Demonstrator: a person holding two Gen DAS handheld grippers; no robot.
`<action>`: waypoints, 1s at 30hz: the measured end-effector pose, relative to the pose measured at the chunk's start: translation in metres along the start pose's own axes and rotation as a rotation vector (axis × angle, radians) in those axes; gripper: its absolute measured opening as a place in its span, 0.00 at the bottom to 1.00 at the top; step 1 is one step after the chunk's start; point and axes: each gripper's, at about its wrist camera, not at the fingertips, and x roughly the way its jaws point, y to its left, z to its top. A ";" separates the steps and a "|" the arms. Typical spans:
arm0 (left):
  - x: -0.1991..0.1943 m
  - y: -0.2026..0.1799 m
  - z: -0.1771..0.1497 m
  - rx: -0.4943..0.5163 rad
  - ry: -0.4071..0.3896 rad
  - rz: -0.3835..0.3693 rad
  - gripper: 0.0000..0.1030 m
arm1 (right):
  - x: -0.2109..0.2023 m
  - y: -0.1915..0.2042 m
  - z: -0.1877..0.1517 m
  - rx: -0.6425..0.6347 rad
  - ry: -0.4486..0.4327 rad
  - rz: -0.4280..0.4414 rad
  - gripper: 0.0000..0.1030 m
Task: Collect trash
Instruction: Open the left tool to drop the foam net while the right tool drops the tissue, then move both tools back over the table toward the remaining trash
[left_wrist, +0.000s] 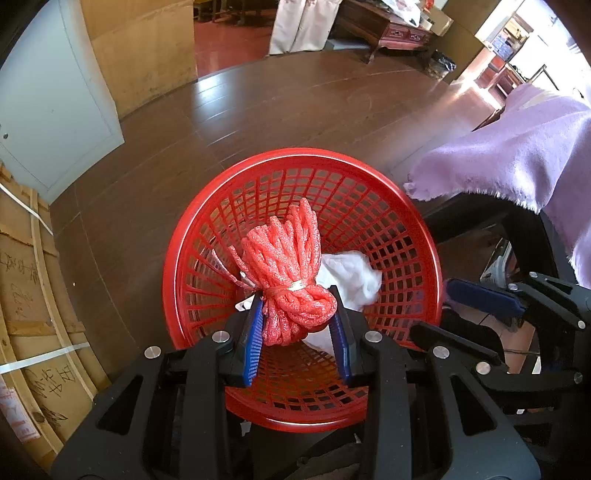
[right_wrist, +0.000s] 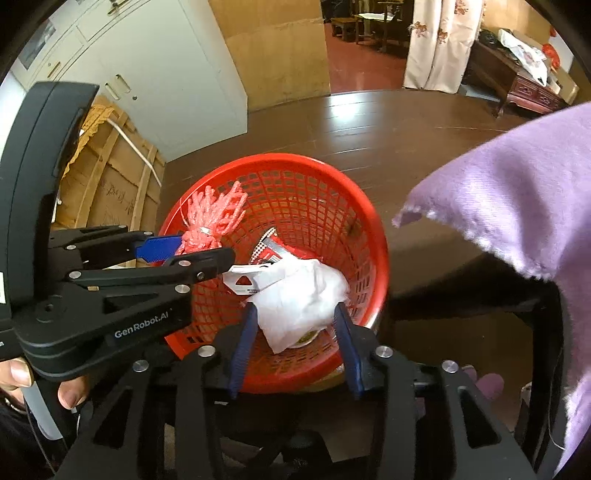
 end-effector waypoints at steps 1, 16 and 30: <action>0.000 0.000 0.000 0.000 0.004 -0.001 0.35 | -0.002 -0.001 0.000 0.005 -0.002 0.004 0.43; -0.024 -0.014 0.006 0.013 -0.024 0.027 0.57 | -0.053 -0.013 -0.017 0.042 -0.101 0.022 0.44; -0.109 -0.094 0.007 0.163 -0.207 0.022 0.68 | -0.165 -0.022 -0.067 0.046 -0.329 -0.001 0.65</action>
